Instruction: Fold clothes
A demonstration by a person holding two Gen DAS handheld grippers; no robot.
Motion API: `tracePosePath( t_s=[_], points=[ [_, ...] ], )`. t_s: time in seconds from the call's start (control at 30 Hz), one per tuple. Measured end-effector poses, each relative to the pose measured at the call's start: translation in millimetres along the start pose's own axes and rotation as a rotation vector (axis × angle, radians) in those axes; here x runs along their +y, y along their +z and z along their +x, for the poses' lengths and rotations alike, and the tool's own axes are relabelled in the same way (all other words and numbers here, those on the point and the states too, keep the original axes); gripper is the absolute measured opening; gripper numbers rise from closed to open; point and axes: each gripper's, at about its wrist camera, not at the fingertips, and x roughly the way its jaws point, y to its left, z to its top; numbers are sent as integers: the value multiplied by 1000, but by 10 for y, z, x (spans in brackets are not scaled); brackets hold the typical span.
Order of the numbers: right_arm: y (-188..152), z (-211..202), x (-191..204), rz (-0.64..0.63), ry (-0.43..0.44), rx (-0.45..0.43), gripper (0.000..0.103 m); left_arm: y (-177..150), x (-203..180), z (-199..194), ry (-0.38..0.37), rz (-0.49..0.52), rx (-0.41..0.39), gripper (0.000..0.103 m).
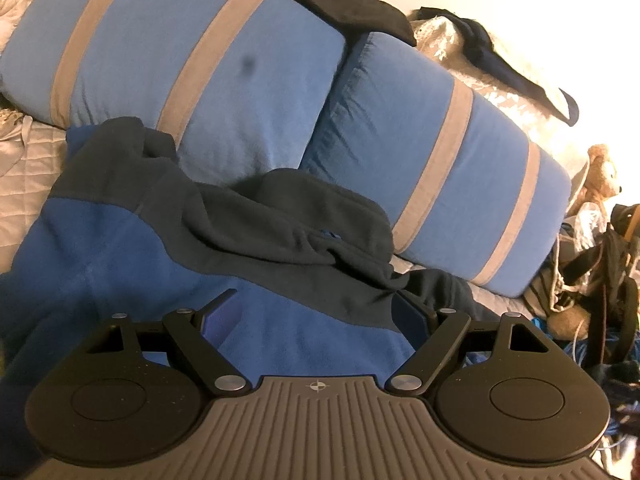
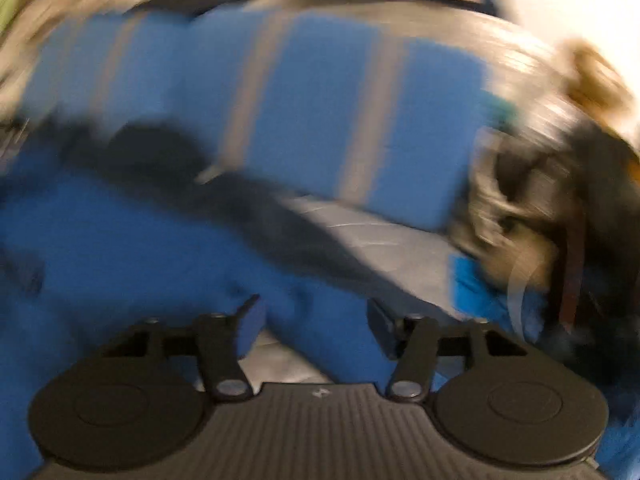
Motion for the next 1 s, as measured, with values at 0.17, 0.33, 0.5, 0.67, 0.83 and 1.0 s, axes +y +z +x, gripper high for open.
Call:
tracePosePath(
  t_s=[0.17, 0.33, 0.5, 0.67, 0.83, 1.0],
  points=[
    [139, 531, 220, 43, 168, 150, 63, 2, 3, 3, 1, -4, 1, 82],
    [129, 916, 294, 144, 261, 258, 48, 5, 11, 27, -2, -2, 16, 82],
    [112, 912, 538, 67, 293, 255, 13, 11, 21, 43, -8, -6, 26, 82],
    [227, 722, 779, -40, 301, 191, 12, 11, 18, 46, -17, -7, 27, 82],
    [306, 670, 930, -117, 299, 169, 12, 9, 11, 33, -15, -1, 16, 82],
    [322, 597, 974, -150, 277, 148, 15, 7, 18, 27, -8, -6, 7, 82]
  ],
)
